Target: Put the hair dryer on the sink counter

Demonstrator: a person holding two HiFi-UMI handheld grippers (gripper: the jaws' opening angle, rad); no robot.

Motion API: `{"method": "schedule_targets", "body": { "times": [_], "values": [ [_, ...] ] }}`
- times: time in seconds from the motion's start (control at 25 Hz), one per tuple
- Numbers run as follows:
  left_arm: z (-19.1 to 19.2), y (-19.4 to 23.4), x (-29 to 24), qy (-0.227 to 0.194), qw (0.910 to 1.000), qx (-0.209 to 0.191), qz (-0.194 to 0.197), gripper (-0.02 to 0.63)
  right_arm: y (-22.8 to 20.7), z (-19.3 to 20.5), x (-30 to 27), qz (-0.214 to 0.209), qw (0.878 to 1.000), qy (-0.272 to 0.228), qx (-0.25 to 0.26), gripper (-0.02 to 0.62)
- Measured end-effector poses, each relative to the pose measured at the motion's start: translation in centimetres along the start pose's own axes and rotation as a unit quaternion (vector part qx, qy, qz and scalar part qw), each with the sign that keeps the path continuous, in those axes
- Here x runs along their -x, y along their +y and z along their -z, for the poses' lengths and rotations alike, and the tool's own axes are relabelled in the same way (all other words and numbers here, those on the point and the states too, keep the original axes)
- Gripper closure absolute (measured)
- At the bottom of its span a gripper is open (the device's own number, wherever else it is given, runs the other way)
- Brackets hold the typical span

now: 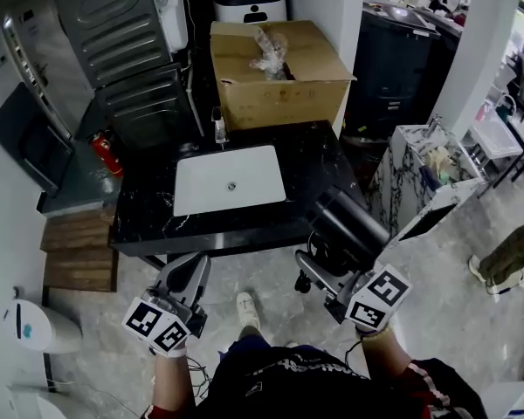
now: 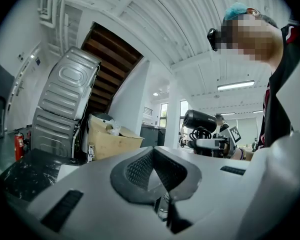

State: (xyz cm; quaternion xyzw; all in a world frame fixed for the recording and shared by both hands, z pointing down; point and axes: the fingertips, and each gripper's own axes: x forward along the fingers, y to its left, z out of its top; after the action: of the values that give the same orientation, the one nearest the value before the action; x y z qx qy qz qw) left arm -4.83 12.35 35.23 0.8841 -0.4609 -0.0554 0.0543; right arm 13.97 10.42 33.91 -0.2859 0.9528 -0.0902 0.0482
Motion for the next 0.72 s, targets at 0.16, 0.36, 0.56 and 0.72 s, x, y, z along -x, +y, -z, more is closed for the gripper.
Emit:
{"method": "schedule_targets", "body": {
  "times": [0.16,0.36,0.56,0.72],
  "values": [
    [0.8,5.0,-2.7,-0.005,0.9999,0.015,0.005,0.592,-2.6,0.7,-4.2,0.011,1.0,0.012,-0.002,0.411],
    [-0.2,12.1,-7.0,-0.012,0.9994,0.015,0.029,0.592,-6.2,0.2,-11.3,0.029,0.999,0.024,0.002,0.411],
    [-2.3,20.4,-10.4,-0.008,0.9992,-0.006,0.039,0.592,-9.3,-1.5,-19.3,0.038,0.999,0.018,-0.016,0.411],
    [-3.8,25.9,-12.0,-0.013,0.9988,-0.011,0.047,0.592,-10.9,-2.3,-24.5,0.051,0.999,0.018,-0.006,0.411]
  ]
}}
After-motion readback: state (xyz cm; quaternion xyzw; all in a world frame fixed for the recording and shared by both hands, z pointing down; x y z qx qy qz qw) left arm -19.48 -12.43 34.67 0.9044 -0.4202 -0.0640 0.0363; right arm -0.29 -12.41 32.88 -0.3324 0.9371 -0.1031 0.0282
